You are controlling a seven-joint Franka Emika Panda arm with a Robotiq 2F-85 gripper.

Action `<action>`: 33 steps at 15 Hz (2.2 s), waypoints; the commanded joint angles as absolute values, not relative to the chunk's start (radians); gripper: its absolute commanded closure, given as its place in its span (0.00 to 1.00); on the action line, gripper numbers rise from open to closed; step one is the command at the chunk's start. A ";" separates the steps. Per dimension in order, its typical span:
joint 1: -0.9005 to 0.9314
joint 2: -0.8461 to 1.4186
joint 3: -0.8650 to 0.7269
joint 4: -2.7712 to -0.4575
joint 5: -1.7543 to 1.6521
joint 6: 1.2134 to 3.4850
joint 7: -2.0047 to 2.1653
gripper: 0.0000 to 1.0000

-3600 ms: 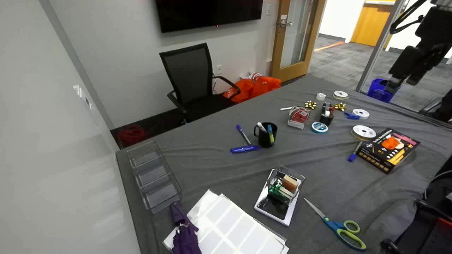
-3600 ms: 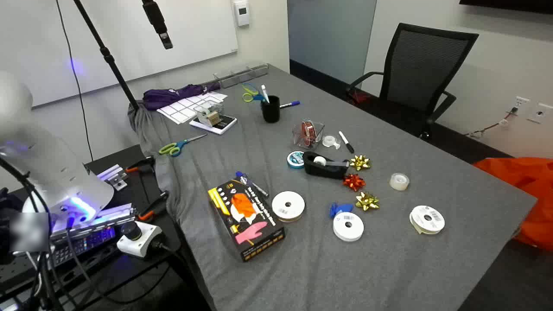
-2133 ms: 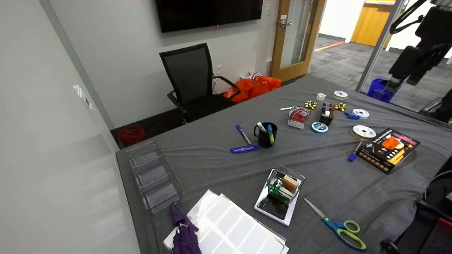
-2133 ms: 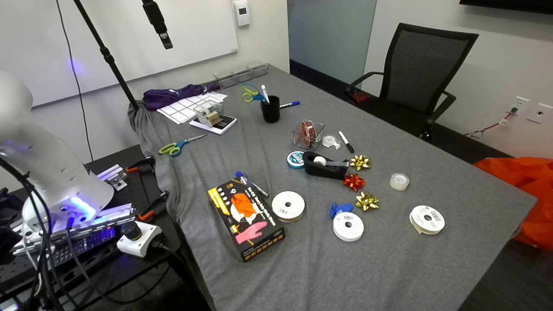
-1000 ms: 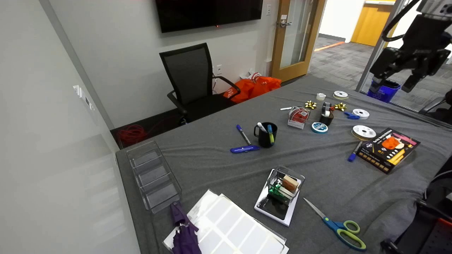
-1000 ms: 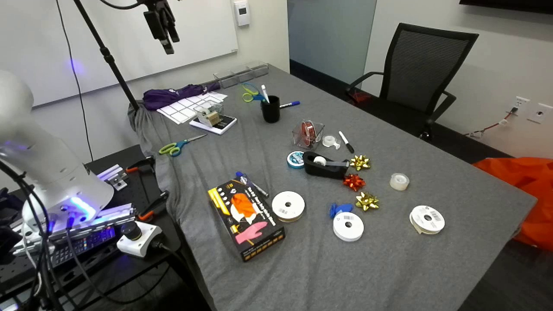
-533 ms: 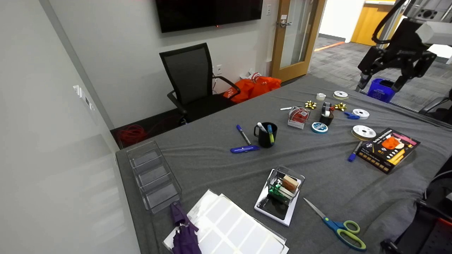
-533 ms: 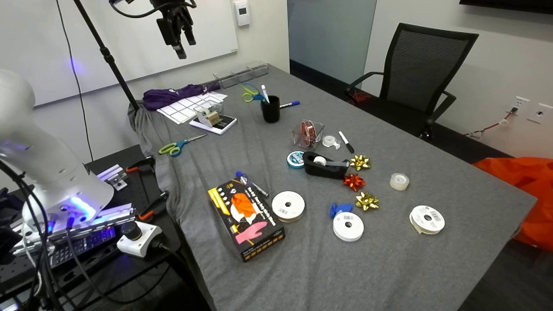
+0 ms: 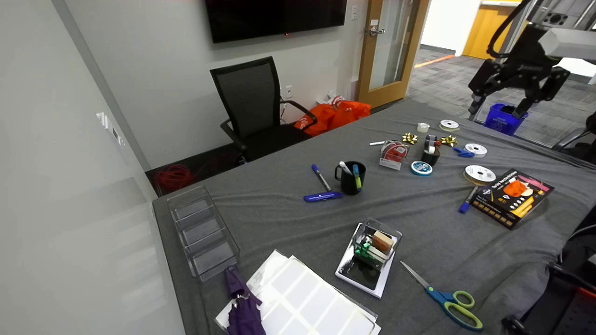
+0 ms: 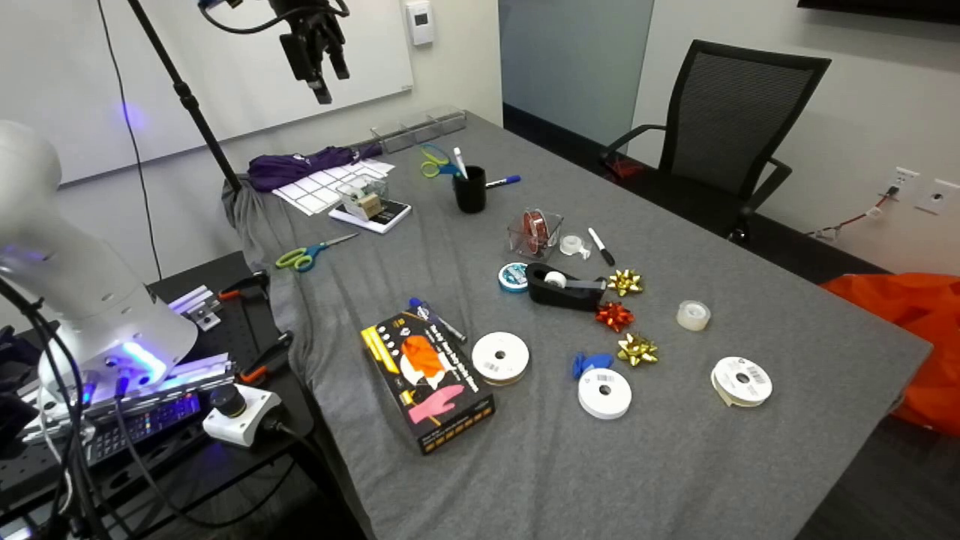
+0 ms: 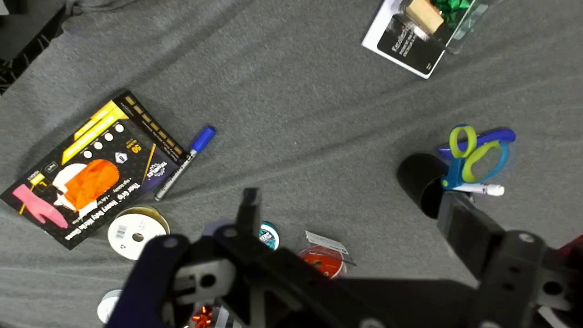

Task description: Move the tape dispenser to the left.

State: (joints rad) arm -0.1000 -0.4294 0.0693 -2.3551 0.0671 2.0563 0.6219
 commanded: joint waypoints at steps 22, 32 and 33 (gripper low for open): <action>-0.159 0.128 -0.131 -2.008 0.105 2.322 0.794 0.00; -0.161 0.470 -0.259 -1.815 0.019 2.454 0.831 0.00; -0.165 0.500 -0.258 -1.793 0.029 2.451 0.818 0.00</action>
State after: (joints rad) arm -0.1637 0.4003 -0.2476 -1.8781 0.0170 2.4426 0.8174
